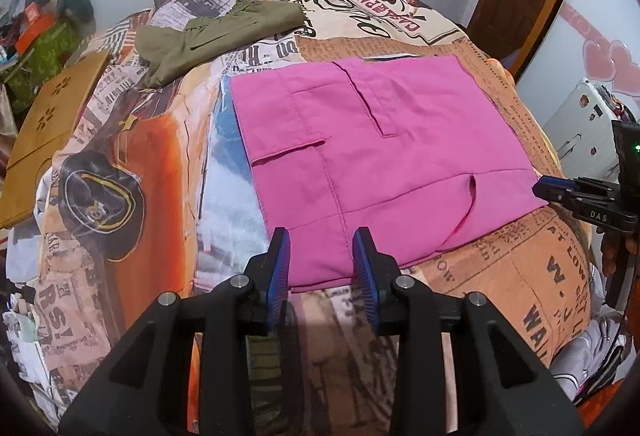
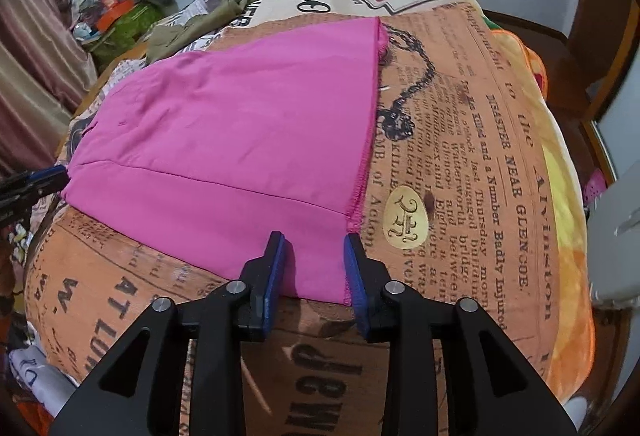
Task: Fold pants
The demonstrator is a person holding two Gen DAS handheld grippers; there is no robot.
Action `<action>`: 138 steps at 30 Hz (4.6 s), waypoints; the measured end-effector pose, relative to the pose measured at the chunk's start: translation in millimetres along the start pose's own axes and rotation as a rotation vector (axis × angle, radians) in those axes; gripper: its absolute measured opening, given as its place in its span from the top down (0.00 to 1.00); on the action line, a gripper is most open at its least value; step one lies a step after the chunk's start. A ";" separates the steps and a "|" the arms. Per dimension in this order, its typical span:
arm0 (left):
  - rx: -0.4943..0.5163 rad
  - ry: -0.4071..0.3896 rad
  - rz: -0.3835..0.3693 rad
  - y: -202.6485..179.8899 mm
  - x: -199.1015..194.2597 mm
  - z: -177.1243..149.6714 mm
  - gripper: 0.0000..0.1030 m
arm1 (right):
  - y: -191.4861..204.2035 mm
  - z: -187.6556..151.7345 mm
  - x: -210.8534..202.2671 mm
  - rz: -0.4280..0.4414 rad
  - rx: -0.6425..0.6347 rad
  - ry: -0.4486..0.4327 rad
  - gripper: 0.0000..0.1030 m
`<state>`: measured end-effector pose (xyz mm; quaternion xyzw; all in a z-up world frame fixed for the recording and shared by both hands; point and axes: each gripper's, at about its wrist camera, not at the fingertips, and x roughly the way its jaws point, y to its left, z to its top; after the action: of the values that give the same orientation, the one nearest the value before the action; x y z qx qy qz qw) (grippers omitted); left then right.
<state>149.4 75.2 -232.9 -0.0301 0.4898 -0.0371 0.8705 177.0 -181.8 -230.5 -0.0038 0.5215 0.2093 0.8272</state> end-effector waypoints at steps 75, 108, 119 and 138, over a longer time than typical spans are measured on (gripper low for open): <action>-0.128 0.000 0.107 69.8 86.2 114.0 0.96 | -31.1 167.1 112.3 -0.121 -0.140 -0.109 0.94; -0.011 0.087 0.043 37.9 98.7 122.4 0.49 | 74.9 148.8 110.2 0.118 -0.389 0.109 0.53; -0.060 0.066 0.063 47.7 72.2 83.6 0.36 | 48.4 117.1 80.2 0.101 -0.316 0.081 0.47; -0.045 0.015 0.149 24.0 3.5 67.7 0.36 | 72.7 101.2 18.8 0.043 -0.323 -0.006 0.44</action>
<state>210.0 99.8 -202.9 -0.0130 0.4981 0.0385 0.8662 245.7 -86.3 -185.2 -0.1250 0.4783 0.3084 0.8127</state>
